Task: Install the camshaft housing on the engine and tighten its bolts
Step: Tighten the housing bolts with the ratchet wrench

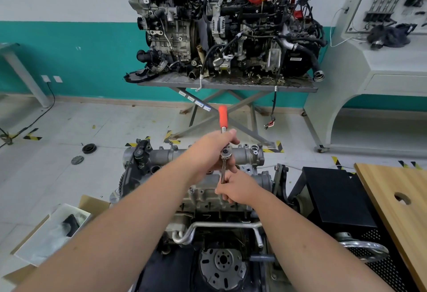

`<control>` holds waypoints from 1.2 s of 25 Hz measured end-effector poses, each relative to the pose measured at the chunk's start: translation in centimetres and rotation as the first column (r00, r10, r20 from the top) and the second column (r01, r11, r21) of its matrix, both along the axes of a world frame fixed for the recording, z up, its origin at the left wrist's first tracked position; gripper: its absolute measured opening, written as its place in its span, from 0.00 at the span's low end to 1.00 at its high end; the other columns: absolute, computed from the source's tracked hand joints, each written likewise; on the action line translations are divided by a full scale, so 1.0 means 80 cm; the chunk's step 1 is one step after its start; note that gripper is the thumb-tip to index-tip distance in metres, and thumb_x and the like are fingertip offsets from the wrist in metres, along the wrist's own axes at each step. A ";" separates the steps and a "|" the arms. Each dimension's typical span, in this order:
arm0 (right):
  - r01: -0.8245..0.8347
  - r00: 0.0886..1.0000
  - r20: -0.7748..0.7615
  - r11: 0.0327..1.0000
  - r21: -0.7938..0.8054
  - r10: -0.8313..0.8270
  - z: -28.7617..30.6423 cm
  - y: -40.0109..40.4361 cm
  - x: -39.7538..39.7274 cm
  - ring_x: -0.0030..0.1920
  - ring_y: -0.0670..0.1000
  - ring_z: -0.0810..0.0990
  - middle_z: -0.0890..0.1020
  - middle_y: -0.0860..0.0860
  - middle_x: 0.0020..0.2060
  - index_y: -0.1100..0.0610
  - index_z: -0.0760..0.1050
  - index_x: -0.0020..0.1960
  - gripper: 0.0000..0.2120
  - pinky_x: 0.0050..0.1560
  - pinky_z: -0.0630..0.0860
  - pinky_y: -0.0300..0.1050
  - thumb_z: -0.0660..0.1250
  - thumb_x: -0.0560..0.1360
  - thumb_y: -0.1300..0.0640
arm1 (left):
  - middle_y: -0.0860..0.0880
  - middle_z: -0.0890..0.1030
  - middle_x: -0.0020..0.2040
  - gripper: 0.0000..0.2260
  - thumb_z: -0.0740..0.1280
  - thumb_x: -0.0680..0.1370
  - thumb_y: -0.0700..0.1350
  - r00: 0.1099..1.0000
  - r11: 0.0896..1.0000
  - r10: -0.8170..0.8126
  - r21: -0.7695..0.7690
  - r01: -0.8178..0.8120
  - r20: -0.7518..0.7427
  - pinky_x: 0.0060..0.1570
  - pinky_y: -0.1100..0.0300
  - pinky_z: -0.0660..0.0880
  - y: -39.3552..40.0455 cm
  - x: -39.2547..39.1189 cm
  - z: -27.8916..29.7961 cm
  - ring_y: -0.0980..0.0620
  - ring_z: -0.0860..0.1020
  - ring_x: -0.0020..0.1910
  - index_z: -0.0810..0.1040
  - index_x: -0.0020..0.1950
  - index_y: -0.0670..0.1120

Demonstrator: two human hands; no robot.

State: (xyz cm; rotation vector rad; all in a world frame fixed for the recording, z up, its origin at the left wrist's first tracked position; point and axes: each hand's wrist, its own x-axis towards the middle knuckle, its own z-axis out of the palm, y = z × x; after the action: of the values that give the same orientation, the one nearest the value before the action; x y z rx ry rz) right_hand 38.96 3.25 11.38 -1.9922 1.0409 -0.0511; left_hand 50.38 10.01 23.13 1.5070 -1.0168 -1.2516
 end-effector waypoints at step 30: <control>-0.011 0.998 0.056 1.000 0.022 0.010 -0.013 -0.009 0.002 0.26 0.44 0.79 0.84 0.50 0.29 0.50 0.78 0.31 0.06 0.37 0.79 0.44 0.68 0.66 0.51 | 0.45 0.78 0.31 0.22 0.57 0.81 0.60 0.881 0.938 0.209 -0.168 -0.303 -0.424 0.35 0.56 0.72 0.006 -0.028 -0.042 0.49 0.74 0.29 0.83 0.43 0.48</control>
State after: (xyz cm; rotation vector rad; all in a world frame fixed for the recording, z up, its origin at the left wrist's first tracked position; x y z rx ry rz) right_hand 39.09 2.50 10.37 -1.9651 0.9912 -0.0885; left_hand 48.11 10.50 19.75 1.1020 -0.6380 -1.1437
